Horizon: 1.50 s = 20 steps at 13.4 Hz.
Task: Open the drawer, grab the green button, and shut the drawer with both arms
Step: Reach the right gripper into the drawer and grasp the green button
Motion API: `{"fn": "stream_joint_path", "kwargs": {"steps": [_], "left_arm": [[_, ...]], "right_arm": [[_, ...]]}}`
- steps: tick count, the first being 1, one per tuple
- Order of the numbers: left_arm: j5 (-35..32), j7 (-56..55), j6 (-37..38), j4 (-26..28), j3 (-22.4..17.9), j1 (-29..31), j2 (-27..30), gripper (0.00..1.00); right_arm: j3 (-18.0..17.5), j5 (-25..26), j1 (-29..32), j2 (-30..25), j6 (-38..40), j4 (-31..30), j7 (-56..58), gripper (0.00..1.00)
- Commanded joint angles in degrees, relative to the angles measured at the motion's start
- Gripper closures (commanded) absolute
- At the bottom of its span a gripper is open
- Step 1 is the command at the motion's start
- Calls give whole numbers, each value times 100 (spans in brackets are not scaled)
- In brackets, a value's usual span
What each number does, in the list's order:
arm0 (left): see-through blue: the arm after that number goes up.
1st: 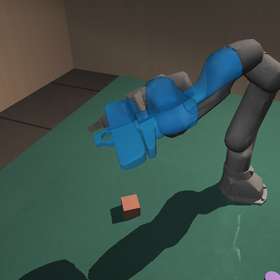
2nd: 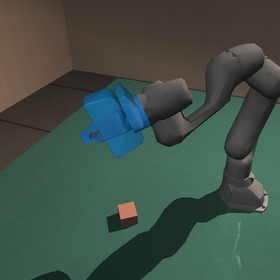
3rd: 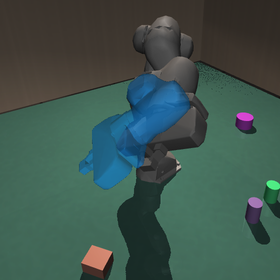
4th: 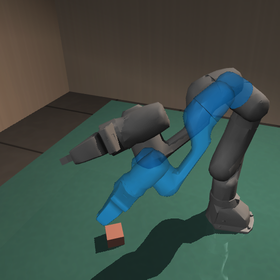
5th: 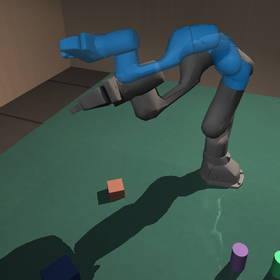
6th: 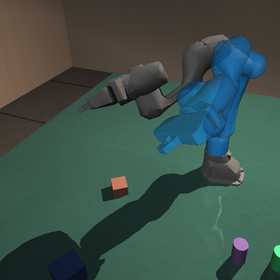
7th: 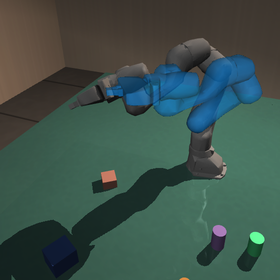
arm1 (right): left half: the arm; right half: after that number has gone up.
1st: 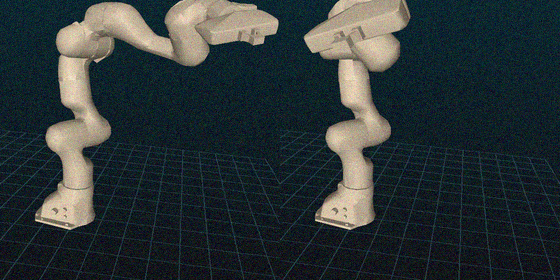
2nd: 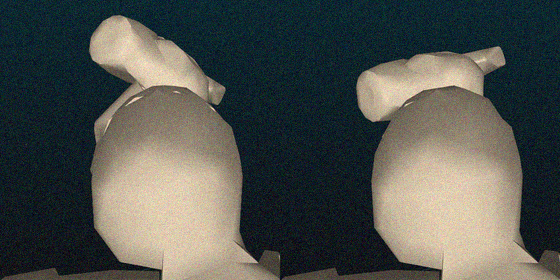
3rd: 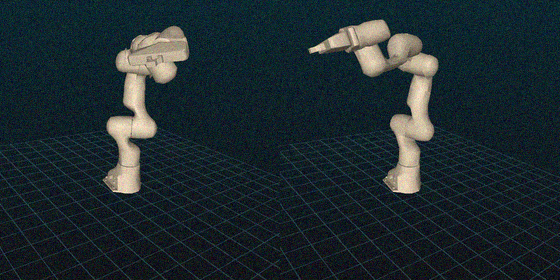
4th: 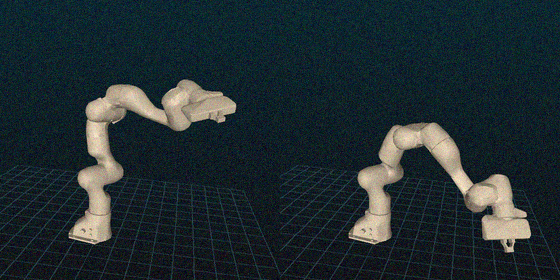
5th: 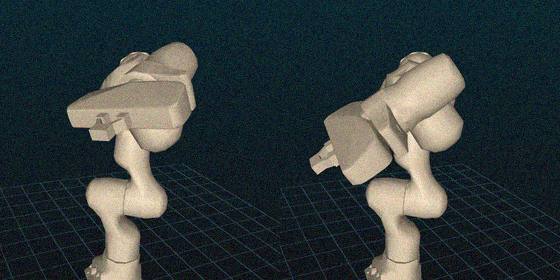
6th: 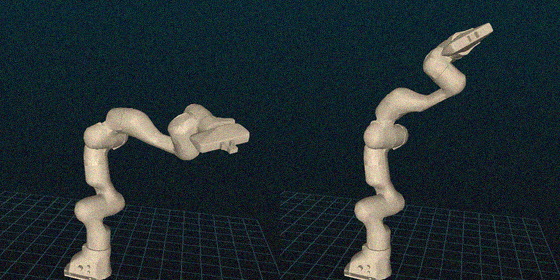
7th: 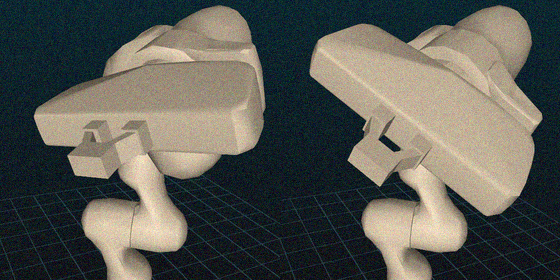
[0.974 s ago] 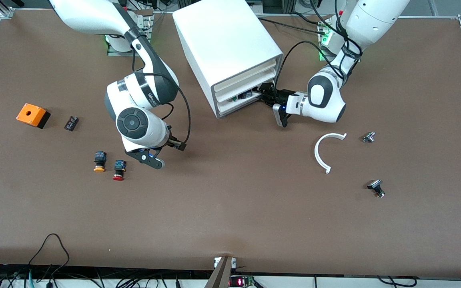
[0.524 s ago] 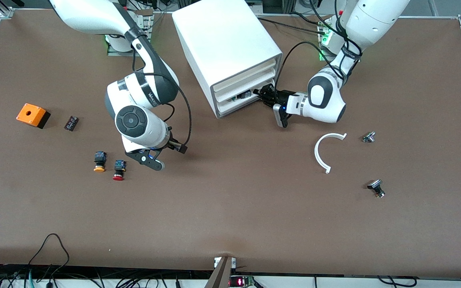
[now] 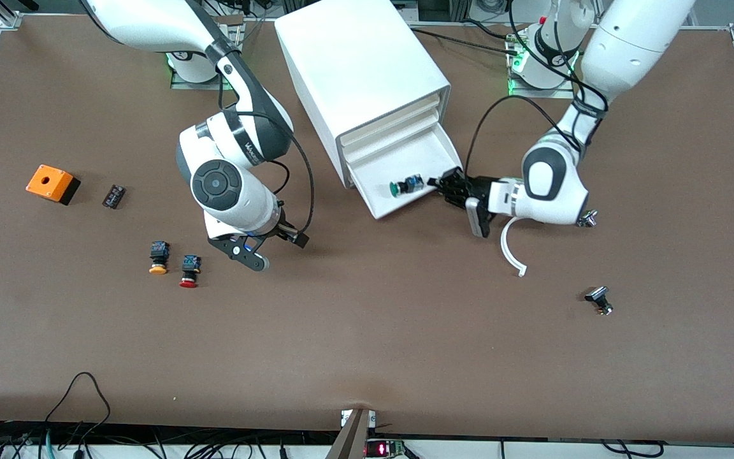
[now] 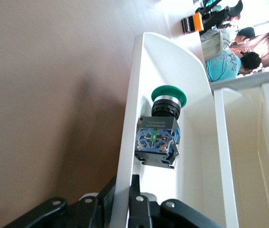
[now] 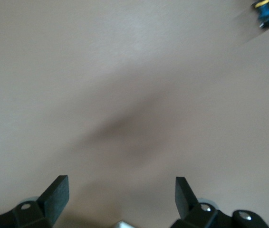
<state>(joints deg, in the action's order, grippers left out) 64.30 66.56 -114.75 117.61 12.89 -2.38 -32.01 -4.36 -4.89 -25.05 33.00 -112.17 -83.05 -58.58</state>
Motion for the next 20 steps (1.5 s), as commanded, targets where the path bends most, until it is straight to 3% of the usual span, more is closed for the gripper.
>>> {"fn": "stream_joint_path", "kwargs": {"steps": [1, 2, 3, 4, 11, 20], "left_arm": [[-313, 33, -83, -642, 20, 176, -419, 100], [-313, 33, -83, -782, 12, 168, -481, 100], [-313, 76, -83, -809, 20, 168, -516, 88], [-322, 260, -83, -801, 20, 150, -508, 2], [-453, 262, 189, -845, -102, 422, -131, 0], [-3457, -3275, 2041, -3074, -156, 449, -112, 0]], "right_arm": [[14, -267, -315, 381, -50, 840, -782, 1], [23, -250, -517, 548, -60, 1199, -1282, 1], [23, -249, -632, 610, -60, 1351, -1478, 1], [32, -241, -711, 646, -60, 1457, -1646, 1], [32, -241, -1370, 971, -656, 1765, -3148, 1], [76, -74, -2249, 1673, -1544, 1757, -4573, 1]]}}
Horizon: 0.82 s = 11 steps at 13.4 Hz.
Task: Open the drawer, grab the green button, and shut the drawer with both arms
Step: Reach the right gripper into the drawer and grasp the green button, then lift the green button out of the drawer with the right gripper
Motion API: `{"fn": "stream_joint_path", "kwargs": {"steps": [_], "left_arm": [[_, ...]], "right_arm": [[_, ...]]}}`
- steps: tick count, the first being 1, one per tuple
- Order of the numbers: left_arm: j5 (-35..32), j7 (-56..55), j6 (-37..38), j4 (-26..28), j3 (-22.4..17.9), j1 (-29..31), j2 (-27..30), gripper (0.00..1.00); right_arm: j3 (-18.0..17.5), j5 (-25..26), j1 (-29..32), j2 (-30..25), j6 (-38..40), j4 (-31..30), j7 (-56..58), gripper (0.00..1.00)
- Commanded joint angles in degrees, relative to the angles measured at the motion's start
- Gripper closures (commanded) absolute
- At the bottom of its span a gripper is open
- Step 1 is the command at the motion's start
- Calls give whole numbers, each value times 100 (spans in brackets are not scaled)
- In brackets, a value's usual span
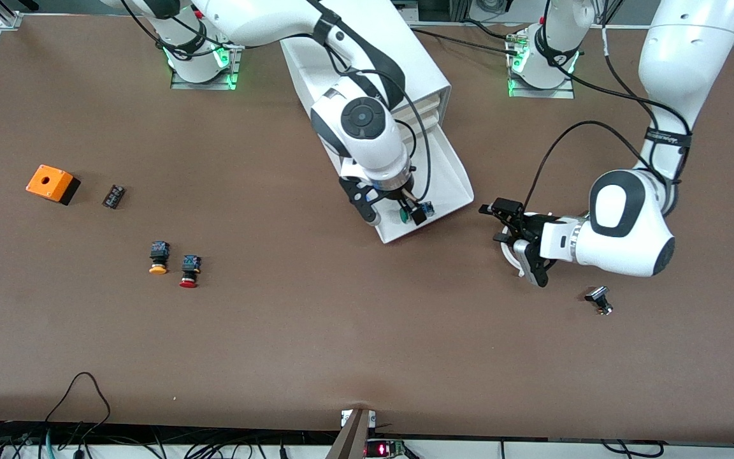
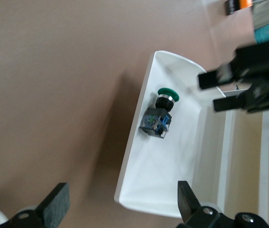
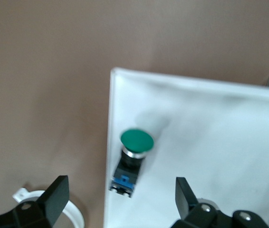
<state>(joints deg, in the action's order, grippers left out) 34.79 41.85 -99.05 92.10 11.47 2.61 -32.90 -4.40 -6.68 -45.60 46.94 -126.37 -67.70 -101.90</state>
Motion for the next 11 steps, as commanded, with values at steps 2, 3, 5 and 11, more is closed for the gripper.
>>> {"fn": "stream_joint_path", "kwargs": {"steps": [2, 3, 5, 11], "left_arm": [[-1199, -1711, 780, -1051, 48, -111, -24, 0], [-1620, -2203, 990, -1324, 75, -155, -24, 0], [-2351, -2926, 1395, -1738, 101, -208, -33, 0], [-3881, -2982, 1441, -2292, 22, -384, -85, 0]], "right_arm": [[80, 158, -282, 464, -466, 222, -348, 1], [80, 167, -283, 526, -528, 222, -348, 1], [80, 167, -300, 570, -564, 222, -348, 2], [80, 176, -318, 632, -581, 239, -331, 57]]}}
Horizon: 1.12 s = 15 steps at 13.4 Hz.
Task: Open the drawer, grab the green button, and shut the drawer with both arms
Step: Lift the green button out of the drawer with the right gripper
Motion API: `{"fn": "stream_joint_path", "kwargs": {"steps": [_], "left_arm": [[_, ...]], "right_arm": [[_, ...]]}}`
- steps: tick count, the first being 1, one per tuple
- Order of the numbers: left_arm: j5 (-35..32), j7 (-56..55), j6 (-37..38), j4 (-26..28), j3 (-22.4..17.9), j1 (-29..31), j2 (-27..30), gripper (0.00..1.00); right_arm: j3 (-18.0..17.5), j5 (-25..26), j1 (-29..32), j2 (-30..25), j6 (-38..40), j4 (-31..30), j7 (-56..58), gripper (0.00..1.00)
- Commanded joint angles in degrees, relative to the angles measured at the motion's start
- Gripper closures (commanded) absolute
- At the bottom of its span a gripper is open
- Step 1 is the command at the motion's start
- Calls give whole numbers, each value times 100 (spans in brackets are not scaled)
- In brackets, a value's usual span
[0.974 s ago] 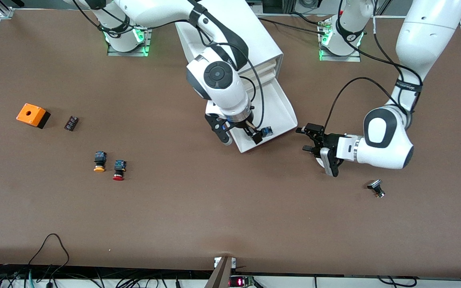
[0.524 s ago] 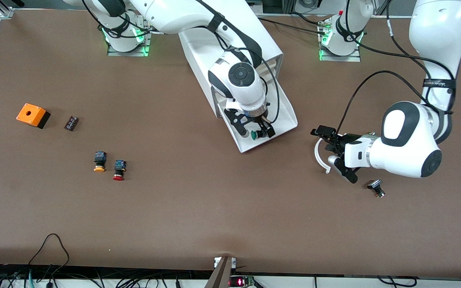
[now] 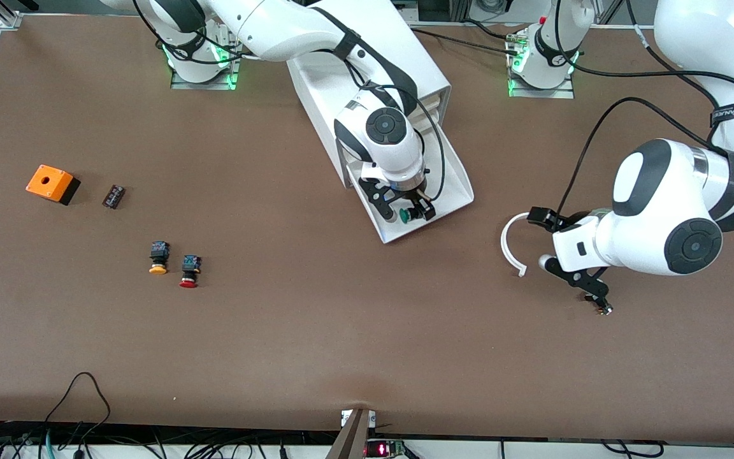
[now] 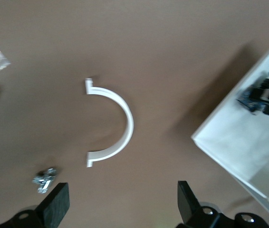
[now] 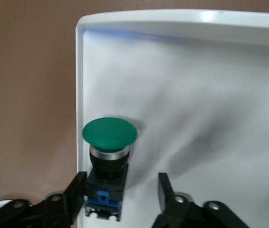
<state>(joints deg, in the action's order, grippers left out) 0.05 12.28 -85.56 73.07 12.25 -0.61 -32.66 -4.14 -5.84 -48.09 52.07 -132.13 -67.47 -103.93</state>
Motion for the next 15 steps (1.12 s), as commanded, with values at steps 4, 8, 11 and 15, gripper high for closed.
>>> {"fn": "stream_joint_path", "kwargs": {"steps": [4, 8, 11, 15], "left_arm": [[-709, 47, -240, -961, -65, -97, -372, 0], [-673, -705, -251, -970, -74, -88, -319, 0], [-630, -1998, -224, -900, 14, -140, -311, 0], [-647, -2966, -285, -847, 14, -536, -354, 0]], "right_arm": [[62, 92, -60, 102, -76, 277, -110, 100], [106, 65, 115, 6, 327, 558, -48, 100], [1, 13, 554, -169, 1134, 849, 625, 100], [36, -23, 986, -556, 1935, 788, 3030, 100]]}}
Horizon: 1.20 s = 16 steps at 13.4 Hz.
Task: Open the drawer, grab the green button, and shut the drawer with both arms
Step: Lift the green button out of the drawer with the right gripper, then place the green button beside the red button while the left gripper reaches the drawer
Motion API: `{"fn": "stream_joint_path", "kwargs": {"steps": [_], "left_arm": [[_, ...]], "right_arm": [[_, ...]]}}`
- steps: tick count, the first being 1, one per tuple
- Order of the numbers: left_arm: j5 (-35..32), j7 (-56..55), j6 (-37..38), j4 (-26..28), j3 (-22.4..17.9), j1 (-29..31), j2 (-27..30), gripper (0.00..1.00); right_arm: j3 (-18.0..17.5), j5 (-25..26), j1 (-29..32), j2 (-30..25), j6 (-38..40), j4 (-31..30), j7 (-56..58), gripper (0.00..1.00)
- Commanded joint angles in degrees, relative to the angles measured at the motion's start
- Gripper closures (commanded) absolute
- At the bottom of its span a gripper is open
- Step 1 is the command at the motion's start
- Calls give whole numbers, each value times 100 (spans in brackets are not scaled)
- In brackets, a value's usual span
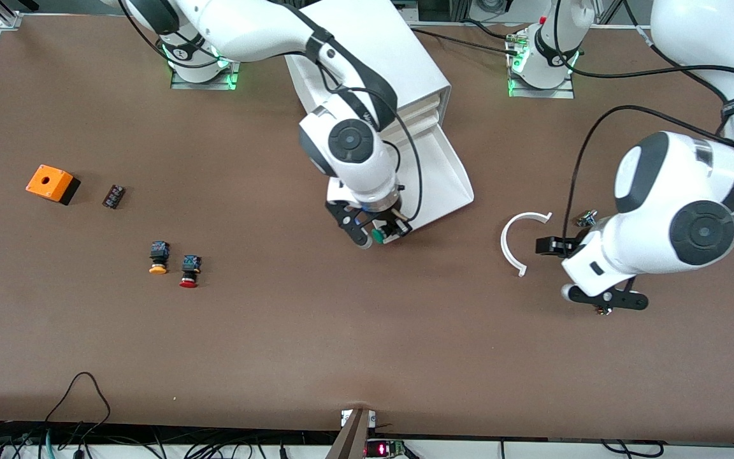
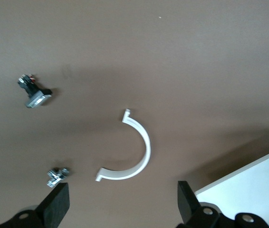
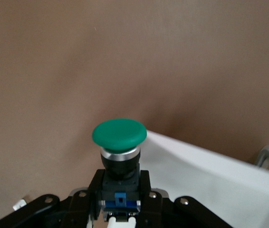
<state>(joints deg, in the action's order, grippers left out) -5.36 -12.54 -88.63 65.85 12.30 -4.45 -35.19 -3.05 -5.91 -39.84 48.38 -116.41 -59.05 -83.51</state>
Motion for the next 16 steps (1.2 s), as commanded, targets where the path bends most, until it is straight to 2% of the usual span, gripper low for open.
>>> {"fn": "stream_joint_path", "kwargs": {"steps": [1, 3, 4, 7, 10, 12, 14, 16], "left_arm": [[-105, -617, -57, -38, 9, -205, -111, 0], [-105, -828, -722, 304, 9, -328, -111, 0], [-105, -986, -952, 532, 9, -346, -94, 0], [-105, -1583, -1200, 770, 18, -512, -120, 0], [-114, -2381, -2015, 1586, 18, -706, -50, 1], [-132, -2796, -2315, 1877, 18, -899, -76, 1], [-132, -3348, -2693, 2299, 35, -1022, -32, 1], [-149, -3929, -2878, 2546, 26, -1277, -41, 1]], "right_arm": [[-56, -16, 292, -250, 721, -124, 1665, 100], [-55, -16, 704, -477, 1067, -360, 2774, 100], [-55, -16, 941, -696, 1050, -736, 3284, 100], [-29, -16, 1600, -1233, 927, -1774, 4936, 100], [41, -16, 2163, -1603, 104, -2951, 6238, 100], [85, -7, 2445, -1692, -608, -3593, 6941, 100], [129, -7, 2665, -1657, -1171, -4025, 7523, 100], [129, 28, 2797, -1534, -1471, -4202, 7744, 100]]}}
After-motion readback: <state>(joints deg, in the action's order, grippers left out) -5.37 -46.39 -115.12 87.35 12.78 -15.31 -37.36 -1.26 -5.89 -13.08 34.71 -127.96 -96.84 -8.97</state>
